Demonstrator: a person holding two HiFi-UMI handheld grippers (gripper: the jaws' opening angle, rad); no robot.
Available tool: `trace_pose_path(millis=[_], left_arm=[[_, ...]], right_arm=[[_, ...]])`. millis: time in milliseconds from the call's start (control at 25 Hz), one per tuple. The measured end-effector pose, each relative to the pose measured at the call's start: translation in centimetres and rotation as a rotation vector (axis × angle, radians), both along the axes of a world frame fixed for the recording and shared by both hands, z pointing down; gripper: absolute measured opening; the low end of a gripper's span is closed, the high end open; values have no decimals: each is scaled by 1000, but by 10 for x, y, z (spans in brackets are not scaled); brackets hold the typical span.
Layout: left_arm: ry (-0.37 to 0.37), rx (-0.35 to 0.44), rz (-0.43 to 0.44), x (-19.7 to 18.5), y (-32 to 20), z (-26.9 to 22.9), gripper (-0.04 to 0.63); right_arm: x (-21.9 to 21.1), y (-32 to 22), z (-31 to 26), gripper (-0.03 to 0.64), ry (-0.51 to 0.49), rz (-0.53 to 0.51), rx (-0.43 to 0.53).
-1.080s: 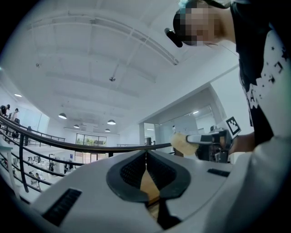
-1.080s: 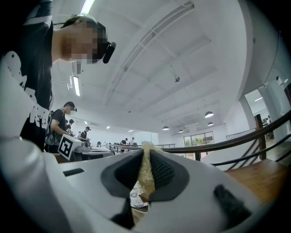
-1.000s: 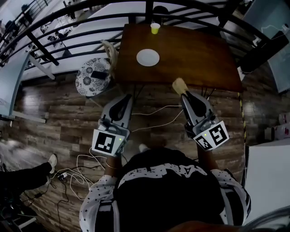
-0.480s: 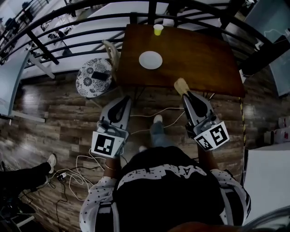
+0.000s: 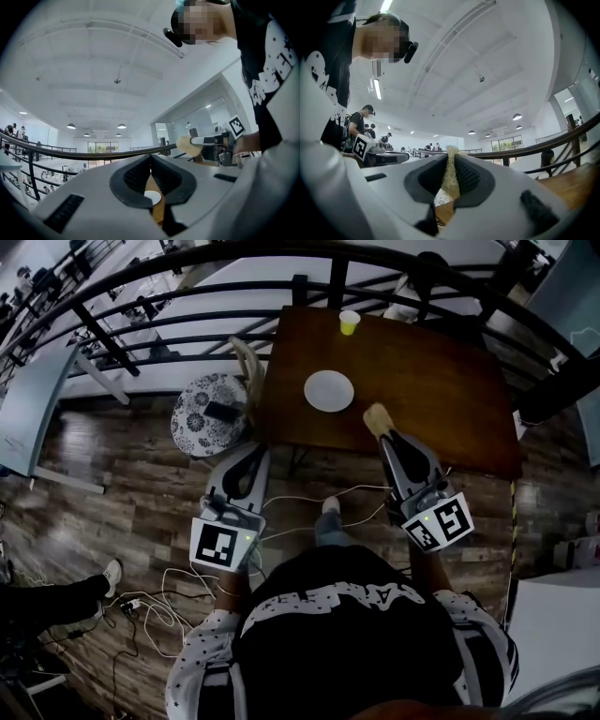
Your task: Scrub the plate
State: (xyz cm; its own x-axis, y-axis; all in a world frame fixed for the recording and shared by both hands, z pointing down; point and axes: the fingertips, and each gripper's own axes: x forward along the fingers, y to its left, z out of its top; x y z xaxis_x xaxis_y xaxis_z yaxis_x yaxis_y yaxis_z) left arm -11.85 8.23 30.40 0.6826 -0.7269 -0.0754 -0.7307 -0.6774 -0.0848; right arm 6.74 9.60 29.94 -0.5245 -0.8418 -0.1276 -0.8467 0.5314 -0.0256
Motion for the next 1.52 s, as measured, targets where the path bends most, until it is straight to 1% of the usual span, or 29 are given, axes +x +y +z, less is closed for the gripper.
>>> trace_pose_path(millis=[160, 400, 480, 560, 600, 640, 760, 840, 1040, 1160, 1280, 1440, 1520], left_arm=[[4, -5, -8, 6, -20, 1, 15], [12, -20, -18, 16, -48, 4, 15], [55, -47, -13, 16, -55, 5, 15], [118, -69, -9, 13, -62, 2, 15], [137, -72, -14, 12, -65, 1, 15], [141, -71, -23, 11, -68, 0, 15], [85, -62, -54, 14, -77, 3, 15], [63, -69, -62, 16, -84, 6, 15], [55, -87, -79, 17, -103, 10, 15], [39, -87, -101, 16, -119, 10, 15], [34, -82, -101, 22, -130, 7, 15], [10, -74, -121, 28, -140, 10, 15], [16, -78, -127, 29, -149, 12, 15]], right_arm=[[5, -24, 0, 49, -2, -12, 5], [10, -53, 7, 49, -4, -37, -18], [12, -62, 11, 49, -5, -40, -26], [14, -69, 13, 49, -10, -44, -33], [15, -72, 14, 49, -12, -47, -37], [16, -75, 15, 49, -15, -51, -40], [21, -85, 19, 49, -22, -62, -51], [22, -94, 21, 49, -25, -66, -57], [18, -119, 25, 49, -25, -93, -75], [16, -134, 25, 49, -19, -113, -77], [21, -150, 21, 49, -25, -122, -76], [25, -167, 23, 49, -25, -139, -67], [24, -177, 25, 49, -27, -151, -66]])
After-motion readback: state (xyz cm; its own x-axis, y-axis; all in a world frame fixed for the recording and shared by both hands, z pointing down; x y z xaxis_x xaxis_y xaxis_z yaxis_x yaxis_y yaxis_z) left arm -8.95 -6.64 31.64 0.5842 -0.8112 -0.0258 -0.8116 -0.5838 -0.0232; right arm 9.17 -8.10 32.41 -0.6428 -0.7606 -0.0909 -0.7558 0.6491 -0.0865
